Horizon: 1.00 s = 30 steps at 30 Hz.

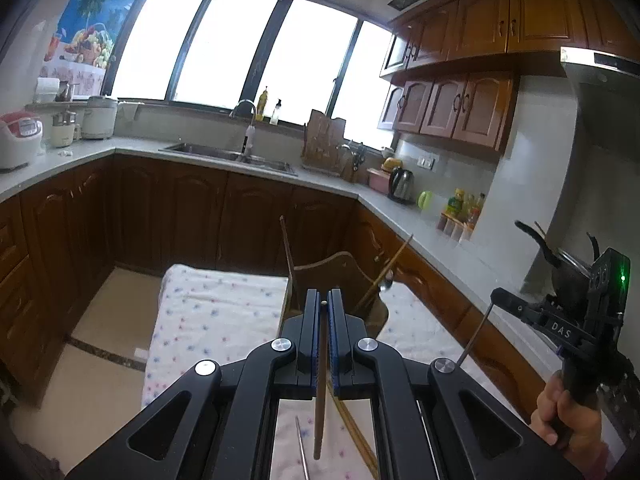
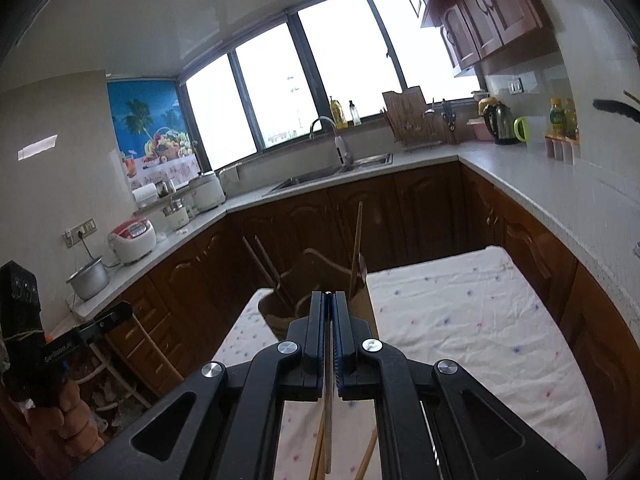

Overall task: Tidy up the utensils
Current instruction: 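Lift both held utensils and carry them over the wooden holder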

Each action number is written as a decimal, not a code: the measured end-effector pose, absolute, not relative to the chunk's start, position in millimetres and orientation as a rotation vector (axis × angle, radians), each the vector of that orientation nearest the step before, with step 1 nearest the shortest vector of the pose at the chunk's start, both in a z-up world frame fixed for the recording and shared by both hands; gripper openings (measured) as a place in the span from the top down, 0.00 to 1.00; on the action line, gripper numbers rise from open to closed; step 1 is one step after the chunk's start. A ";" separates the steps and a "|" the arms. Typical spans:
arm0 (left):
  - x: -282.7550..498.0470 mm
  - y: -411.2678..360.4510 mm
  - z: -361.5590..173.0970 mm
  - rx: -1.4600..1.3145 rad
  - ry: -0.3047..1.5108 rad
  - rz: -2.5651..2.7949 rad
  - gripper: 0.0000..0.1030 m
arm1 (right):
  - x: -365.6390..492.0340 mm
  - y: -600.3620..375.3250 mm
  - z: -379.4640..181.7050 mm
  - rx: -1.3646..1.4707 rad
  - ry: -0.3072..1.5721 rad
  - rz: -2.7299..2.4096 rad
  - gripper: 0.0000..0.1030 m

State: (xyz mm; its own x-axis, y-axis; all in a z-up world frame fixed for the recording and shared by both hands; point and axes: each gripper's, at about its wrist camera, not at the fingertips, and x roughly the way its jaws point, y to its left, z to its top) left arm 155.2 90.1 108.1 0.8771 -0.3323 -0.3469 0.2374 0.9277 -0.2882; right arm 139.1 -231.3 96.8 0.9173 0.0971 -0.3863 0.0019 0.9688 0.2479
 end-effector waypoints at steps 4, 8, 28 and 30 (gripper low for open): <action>166.1 88.7 115.6 -0.241 0.371 -0.300 0.98 | 148.4 -231.3 107.2 0.248 0.376 0.051 0.97; 177.7 86.8 125.4 -0.230 0.331 -0.297 0.98 | 158.0 -231.2 119.8 0.243 0.340 0.045 0.97; 258.9 71.9 137.4 -0.225 0.177 -0.257 0.98 | 234.8 -230.9 163.8 0.181 0.197 -0.016 0.97; 265.1 70.3 133.9 -0.229 0.171 -0.250 0.98 | 241.5 -231.9 161.8 0.175 0.199 -0.023 0.97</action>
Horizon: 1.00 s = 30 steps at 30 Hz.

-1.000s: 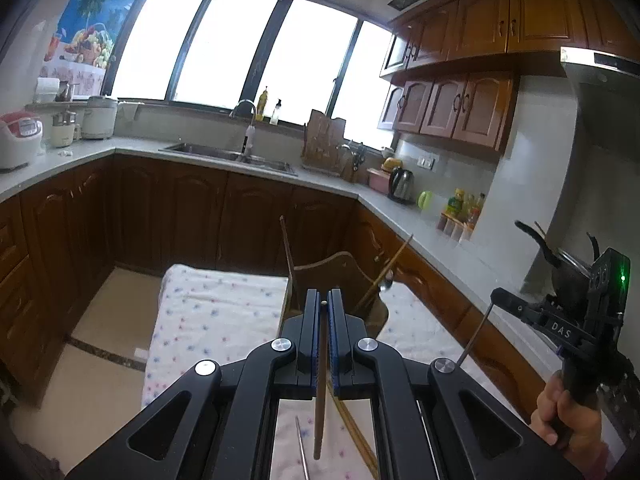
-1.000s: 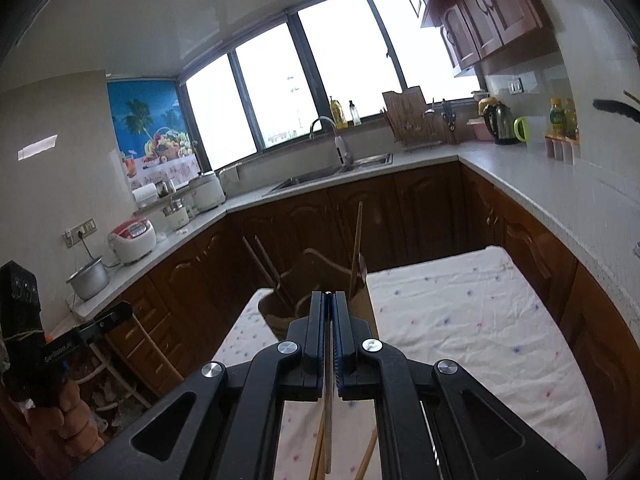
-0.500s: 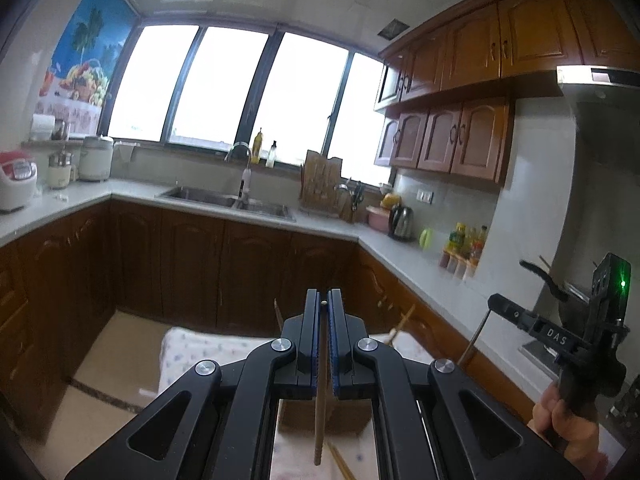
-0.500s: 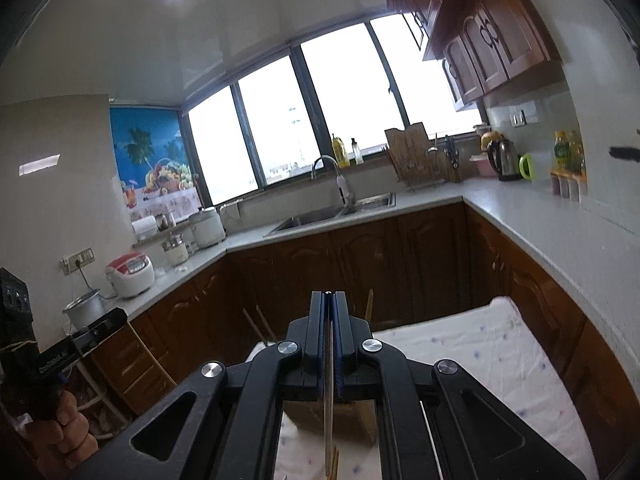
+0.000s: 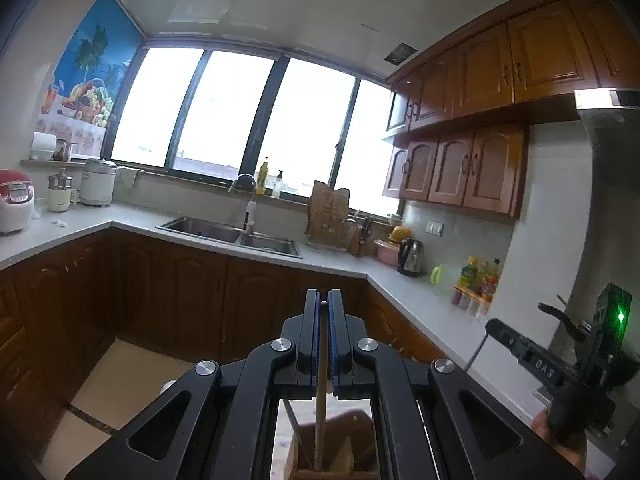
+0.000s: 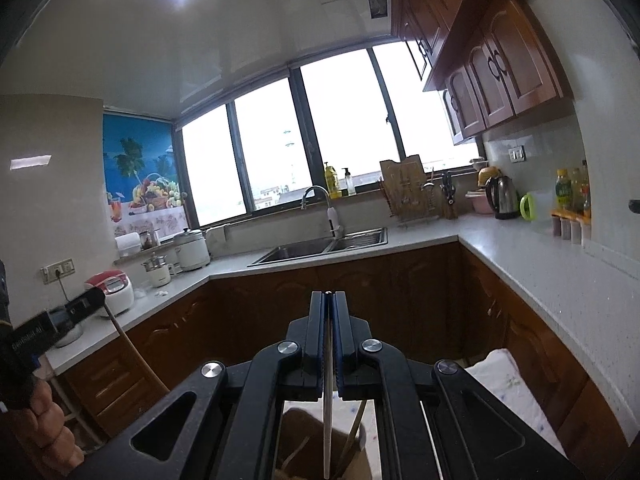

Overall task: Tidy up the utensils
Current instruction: 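Lift both held utensils and carry them over the wooden holder, then lower both utensils into the holder and open both tools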

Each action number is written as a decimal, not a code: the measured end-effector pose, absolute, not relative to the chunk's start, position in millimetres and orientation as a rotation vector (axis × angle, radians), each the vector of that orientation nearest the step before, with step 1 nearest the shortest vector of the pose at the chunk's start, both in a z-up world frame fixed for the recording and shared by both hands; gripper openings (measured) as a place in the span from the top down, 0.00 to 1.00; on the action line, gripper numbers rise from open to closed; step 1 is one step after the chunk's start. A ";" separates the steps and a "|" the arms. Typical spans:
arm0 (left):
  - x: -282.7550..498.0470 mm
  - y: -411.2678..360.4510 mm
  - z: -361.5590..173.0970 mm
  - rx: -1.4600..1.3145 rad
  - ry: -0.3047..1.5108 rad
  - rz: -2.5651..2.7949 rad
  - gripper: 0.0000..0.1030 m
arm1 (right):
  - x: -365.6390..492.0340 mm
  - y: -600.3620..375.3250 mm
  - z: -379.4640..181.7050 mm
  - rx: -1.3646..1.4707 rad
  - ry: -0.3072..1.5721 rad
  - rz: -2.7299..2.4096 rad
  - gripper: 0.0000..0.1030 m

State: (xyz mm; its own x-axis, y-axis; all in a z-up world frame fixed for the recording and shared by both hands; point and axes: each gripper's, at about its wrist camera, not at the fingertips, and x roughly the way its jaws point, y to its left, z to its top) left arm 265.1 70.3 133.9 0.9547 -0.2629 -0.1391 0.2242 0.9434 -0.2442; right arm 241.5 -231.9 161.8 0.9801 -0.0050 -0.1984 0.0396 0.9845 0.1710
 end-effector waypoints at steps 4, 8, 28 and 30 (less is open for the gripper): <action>280.0 65.5 113.7 -0.249 0.170 -0.239 0.98 | 251.0 -236.2 146.0 0.181 0.204 -0.037 0.97; 295.2 64.0 86.2 -0.286 0.192 -0.221 0.98 | 257.4 -241.0 122.6 0.211 0.219 -0.041 0.97; 364.2 50.8 37.4 -0.322 0.363 -0.176 0.98 | 271.6 -252.1 60.9 0.287 0.357 -0.065 0.96; 361.0 51.8 38.7 -0.321 0.355 -0.171 0.98 | 272.3 -250.4 61.7 0.282 0.359 -0.066 0.96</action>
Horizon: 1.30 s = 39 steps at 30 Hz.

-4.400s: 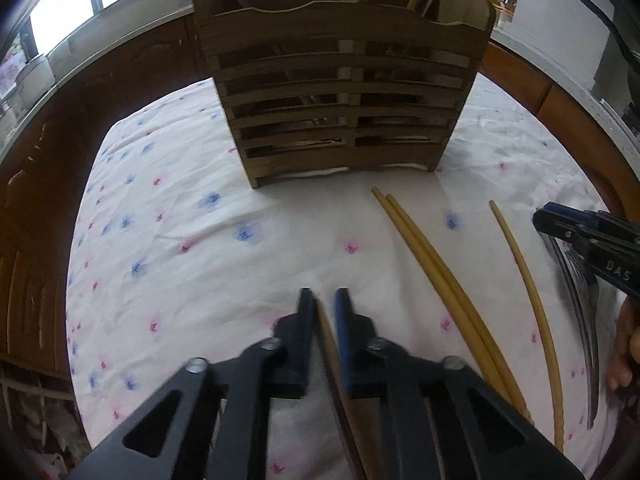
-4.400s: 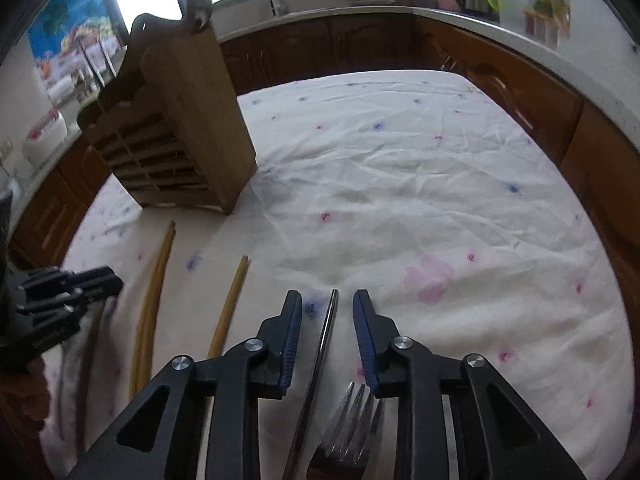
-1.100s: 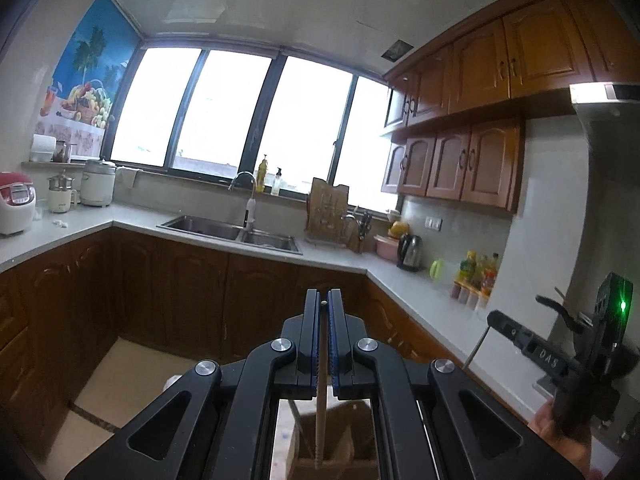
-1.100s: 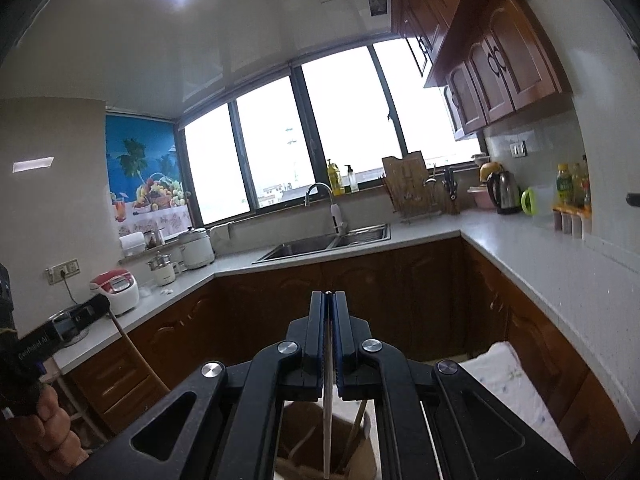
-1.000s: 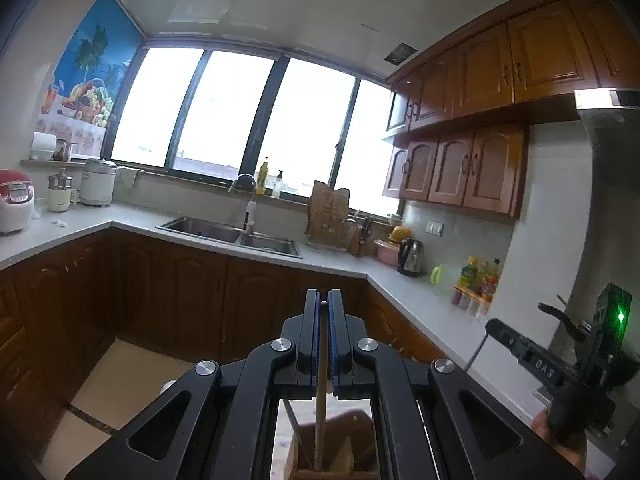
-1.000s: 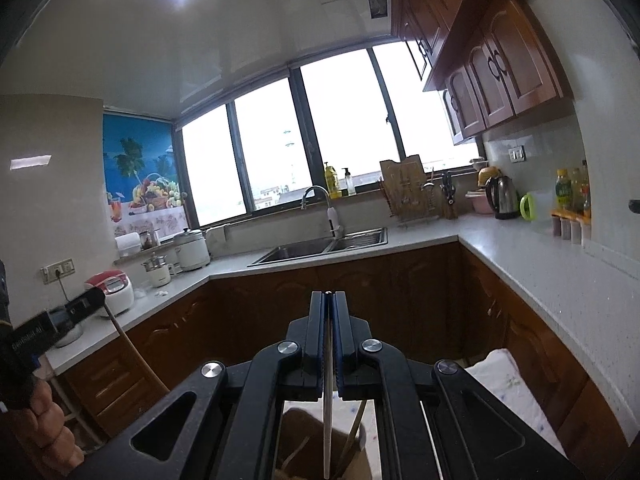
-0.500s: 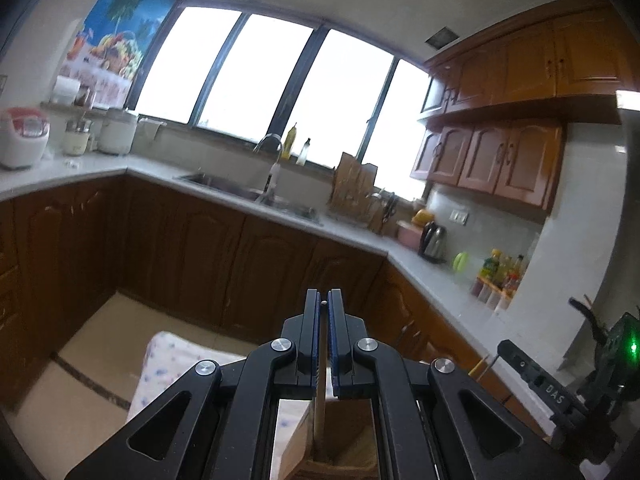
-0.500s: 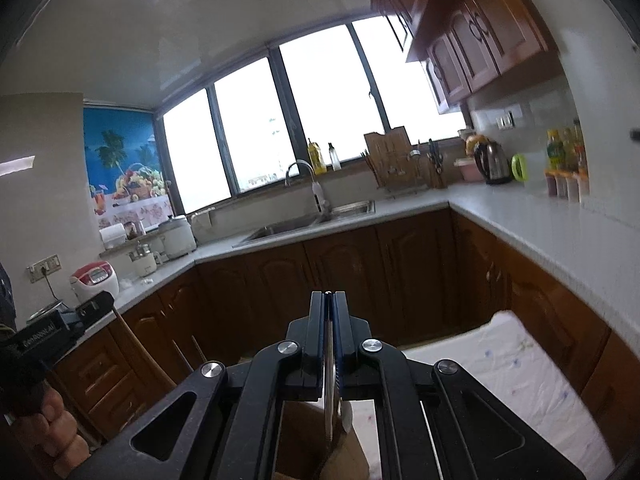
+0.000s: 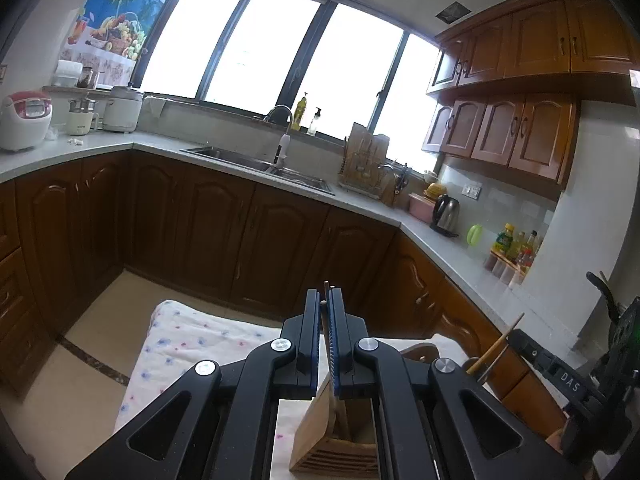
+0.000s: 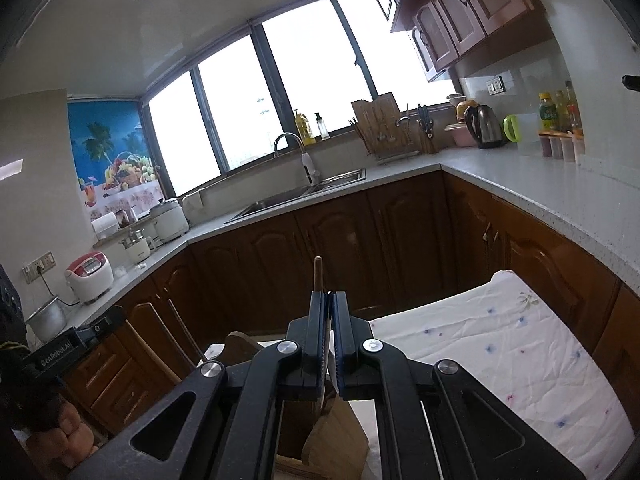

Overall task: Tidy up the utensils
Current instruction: 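Lower both utensils into the holder and open both tools, then move both tools back down toward the remaining utensils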

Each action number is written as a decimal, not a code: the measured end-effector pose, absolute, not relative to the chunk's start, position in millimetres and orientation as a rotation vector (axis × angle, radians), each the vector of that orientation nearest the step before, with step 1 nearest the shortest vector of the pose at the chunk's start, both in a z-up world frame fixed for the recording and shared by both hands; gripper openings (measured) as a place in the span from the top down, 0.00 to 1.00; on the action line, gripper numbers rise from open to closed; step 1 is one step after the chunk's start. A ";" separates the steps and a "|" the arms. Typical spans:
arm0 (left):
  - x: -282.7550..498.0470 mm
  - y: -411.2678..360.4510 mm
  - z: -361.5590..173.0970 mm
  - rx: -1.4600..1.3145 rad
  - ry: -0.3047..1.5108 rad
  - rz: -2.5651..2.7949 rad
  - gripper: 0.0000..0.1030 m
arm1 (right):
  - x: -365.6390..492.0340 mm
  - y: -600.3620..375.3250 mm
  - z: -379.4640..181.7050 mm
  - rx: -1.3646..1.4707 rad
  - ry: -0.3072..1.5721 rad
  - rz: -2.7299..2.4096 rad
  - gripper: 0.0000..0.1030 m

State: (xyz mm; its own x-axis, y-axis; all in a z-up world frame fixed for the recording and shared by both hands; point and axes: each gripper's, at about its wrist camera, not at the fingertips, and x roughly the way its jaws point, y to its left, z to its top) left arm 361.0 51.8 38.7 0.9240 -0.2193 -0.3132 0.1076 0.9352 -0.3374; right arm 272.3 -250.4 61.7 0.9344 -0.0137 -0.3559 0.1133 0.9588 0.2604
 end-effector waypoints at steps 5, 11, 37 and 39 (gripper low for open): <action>356.5 56.0 40.1 -0.324 0.363 -0.172 0.98 | 272.6 -250.4 61.4 0.283 0.368 -0.065 0.96; 353.6 56.6 38.5 -0.314 0.364 -0.168 0.97 | 272.3 -250.3 61.6 0.284 0.374 -0.066 0.96; 288.7 69.1 46.6 -0.282 0.406 -0.128 0.11 | 220.1 -259.6 72.0 0.382 0.343 0.026 0.13; 277.3 67.3 45.7 -0.265 0.415 -0.127 0.11 | 212.1 -256.5 70.2 0.377 0.354 0.037 0.12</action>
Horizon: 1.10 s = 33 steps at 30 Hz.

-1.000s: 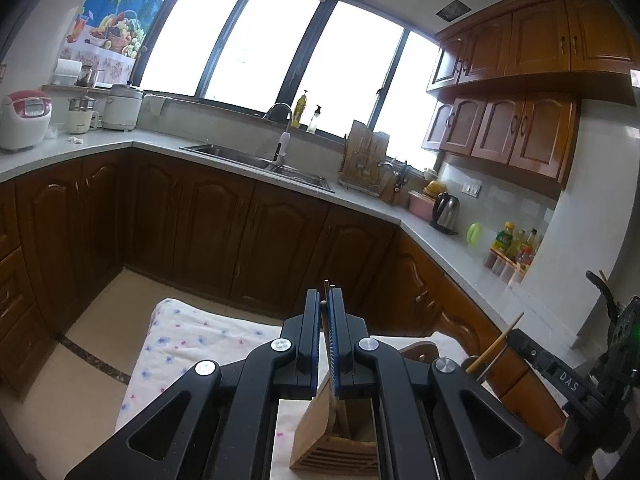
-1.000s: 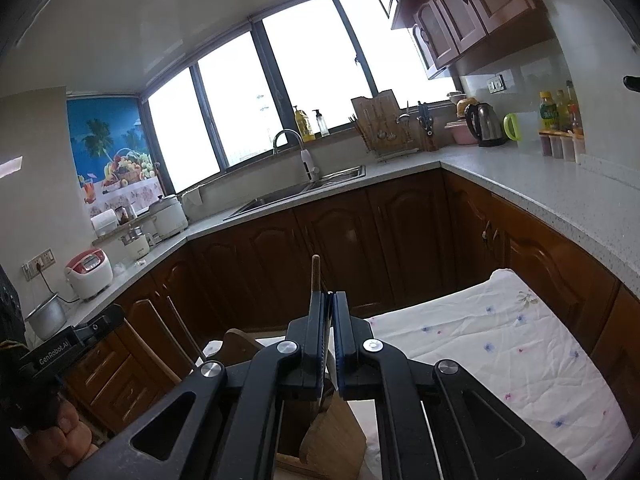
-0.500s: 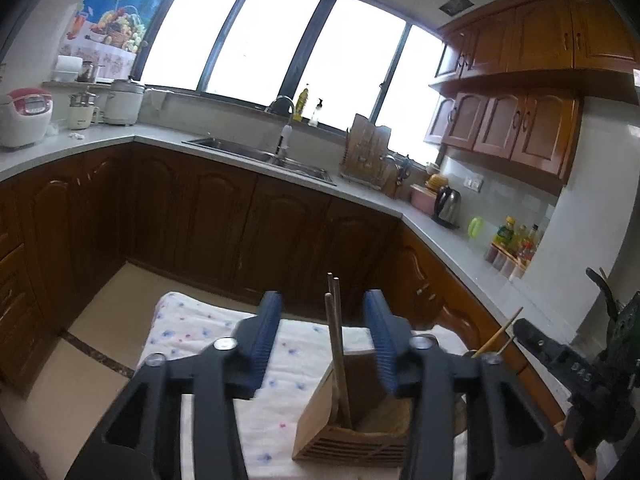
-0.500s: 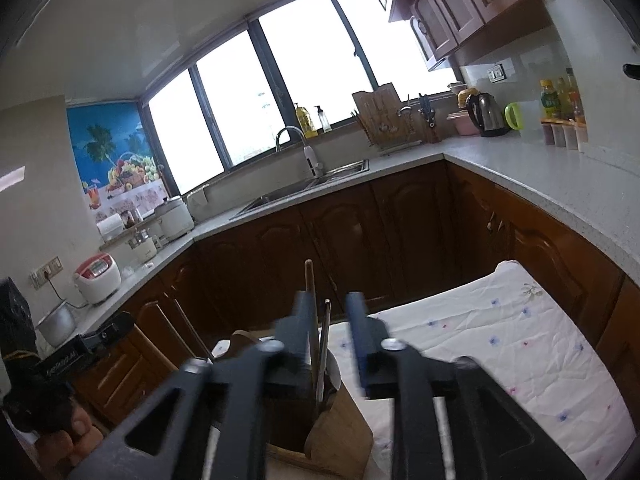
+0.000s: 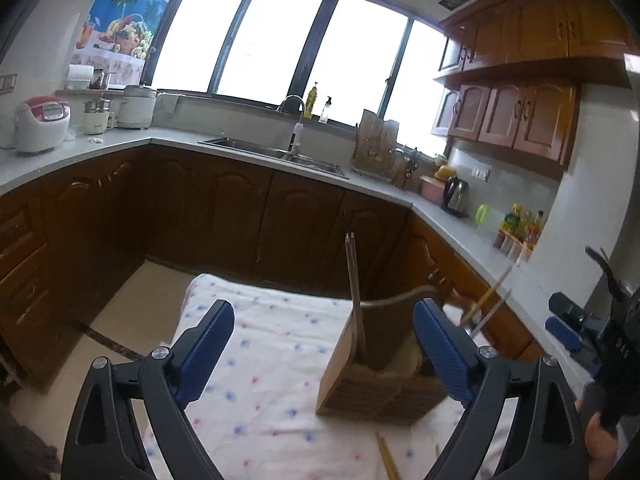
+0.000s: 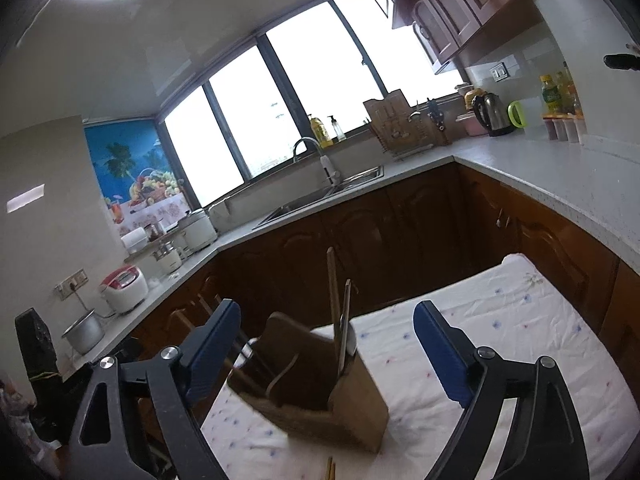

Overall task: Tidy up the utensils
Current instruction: 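Move both tools back down toward the remaining utensils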

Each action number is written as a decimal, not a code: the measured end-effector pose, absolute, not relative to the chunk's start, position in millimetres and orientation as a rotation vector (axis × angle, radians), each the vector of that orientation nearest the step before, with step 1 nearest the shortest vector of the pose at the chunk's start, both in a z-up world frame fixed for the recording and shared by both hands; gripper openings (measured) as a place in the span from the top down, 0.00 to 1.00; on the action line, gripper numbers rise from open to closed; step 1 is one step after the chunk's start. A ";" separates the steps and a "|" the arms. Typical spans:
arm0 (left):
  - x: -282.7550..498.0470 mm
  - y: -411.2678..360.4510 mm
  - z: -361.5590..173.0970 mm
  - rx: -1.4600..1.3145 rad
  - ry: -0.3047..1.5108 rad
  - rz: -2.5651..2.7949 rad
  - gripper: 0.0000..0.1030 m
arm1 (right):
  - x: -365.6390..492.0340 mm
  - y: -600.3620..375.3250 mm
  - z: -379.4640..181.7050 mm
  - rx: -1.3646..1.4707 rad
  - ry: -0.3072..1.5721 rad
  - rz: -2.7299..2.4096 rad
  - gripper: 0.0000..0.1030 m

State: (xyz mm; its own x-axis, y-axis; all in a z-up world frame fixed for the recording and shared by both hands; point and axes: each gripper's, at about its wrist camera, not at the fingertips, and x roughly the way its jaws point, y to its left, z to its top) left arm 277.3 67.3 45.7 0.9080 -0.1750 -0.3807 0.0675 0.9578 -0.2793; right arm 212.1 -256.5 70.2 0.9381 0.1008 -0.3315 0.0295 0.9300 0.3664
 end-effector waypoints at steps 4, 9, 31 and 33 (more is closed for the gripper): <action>259.3 66.6 45.0 -0.260 0.436 -0.131 0.11 | 196.4 -250.3 65.7 0.367 0.380 0.047 0.12; 238.8 67.4 45.8 -0.243 0.465 -0.129 0.11 | 178.7 -245.2 57.0 0.350 0.421 0.061 0.12; 181.1 68.5 38.1 -0.179 0.608 -0.137 0.11 | 113.5 -246.2 26.6 0.330 0.517 0.010 0.12; 182.6 66.8 39.5 -0.169 0.618 -0.137 0.11 | 112.0 -245.9 24.8 0.326 0.520 0.008 0.12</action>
State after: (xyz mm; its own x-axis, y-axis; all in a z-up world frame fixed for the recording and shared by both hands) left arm 182.6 66.8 39.5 0.8070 -0.1775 -0.5633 0.0767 0.9772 -0.1981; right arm 112.0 -245.9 24.8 0.8690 0.0896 -0.4867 0.0746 0.9485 0.3077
